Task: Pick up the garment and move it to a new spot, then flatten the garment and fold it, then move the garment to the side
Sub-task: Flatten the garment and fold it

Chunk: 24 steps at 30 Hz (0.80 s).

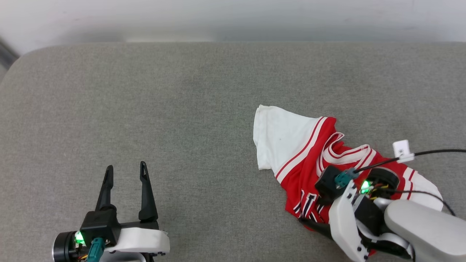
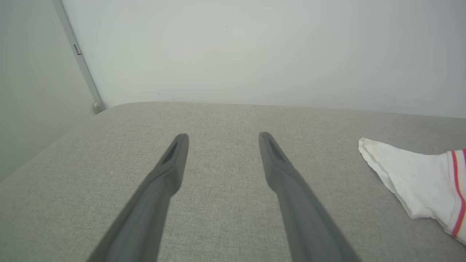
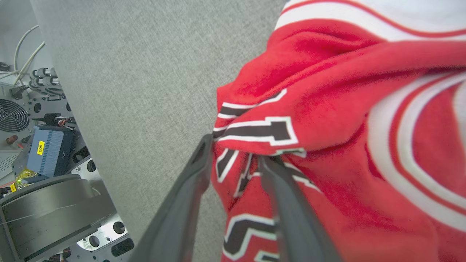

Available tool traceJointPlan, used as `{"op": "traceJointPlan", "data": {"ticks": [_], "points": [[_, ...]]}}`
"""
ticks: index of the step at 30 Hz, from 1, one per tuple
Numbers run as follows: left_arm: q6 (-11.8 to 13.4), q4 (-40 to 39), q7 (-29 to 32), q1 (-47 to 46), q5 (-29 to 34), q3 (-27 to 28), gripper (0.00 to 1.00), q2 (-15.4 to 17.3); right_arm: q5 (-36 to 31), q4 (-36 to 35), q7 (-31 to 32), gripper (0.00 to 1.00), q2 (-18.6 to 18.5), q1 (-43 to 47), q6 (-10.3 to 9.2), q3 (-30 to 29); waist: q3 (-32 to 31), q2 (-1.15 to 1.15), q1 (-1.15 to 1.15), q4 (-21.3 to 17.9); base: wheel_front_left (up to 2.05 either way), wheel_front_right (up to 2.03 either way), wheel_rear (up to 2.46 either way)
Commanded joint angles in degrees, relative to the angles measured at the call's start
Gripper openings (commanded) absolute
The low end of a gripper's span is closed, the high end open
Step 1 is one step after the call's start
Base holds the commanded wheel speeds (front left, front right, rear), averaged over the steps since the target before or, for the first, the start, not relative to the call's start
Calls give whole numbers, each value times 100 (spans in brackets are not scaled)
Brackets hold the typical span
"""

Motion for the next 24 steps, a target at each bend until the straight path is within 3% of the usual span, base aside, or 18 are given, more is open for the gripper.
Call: {"op": "traceJointPlan", "data": {"ticks": [1, 2, 6, 9, 13, 16, 17, 18, 19, 22, 24], "points": [[-44, 27, -15, 22, 56, 56, 100, 5, -89, -44, -244, 100, -58, -69, -4, -124, -115, 0, 0, -61, 0, 0, 0], [-125, 79, -15, -31, 134, 138, 100, 85, -257, -234, -725, 100, -252, -10, -4, -444, -254, 0, 0, -142, 0, 0, 0], [-269, 170, -15, -203, 141, 288, 100, 249, -504, -531, -1391, 100, -446, 307, -4, -1195, -374, 0, 0, -300, 0, 0, 0], [-411, 246, -14, -373, 122, 384, 100, 432, -882, -542, -2028, 100, -354, 672, -4, -2117, -405, 0, 0, -434, 0, 0, 0], [-619, 448, 65, -796, 151, 374, 100, 725, -1763, -292, -2902, 100, 176, 1395, -5, -3675, -367, 0, 0, -595, 0, 0, 0], [-800, 608, 326, -1200, 182, 306, 100, 918, -2592, -229, -3410, 100, 833, 2063, -4, -4872, -312, 0, 0, -691, 0, 0, 0], [-800, 608, 326, -1200, 182, 306, 100, 918, -2592, -229, -3410, 100, 833, 2063, -4, -4872, -312, 0, 0, -691, 0, 0, 0], [-943, 705, 523, -1502, 169, 241, 100, 1047, -3143, -371, -3588, 100, 1311, 2482, -3, -5553, -264, 0, 0, -754, 0, 0, 0], [-1037, 758, 644, -1658, 167, 196, 100, 1116, -3369, -464, -3645, 100, 1544, 2679, -4, -5867, -241, 0, 0, -780, 0, 0, 0], [-1323, 918, 1107, -2131, 94, 58, 100, 1289, -3880, -801, -3731, 100, 2168, 3230, -4, -6522, -161, 0, 0, -873, 0, 0, 0], [-1408, 953, 1296, -2291, 72, -16, 100, 1345, -4003, -897, -3744, 100, 2327, 3370, -4, -6681, -131, 0, 0, -903, 0, 0, 0]]}}
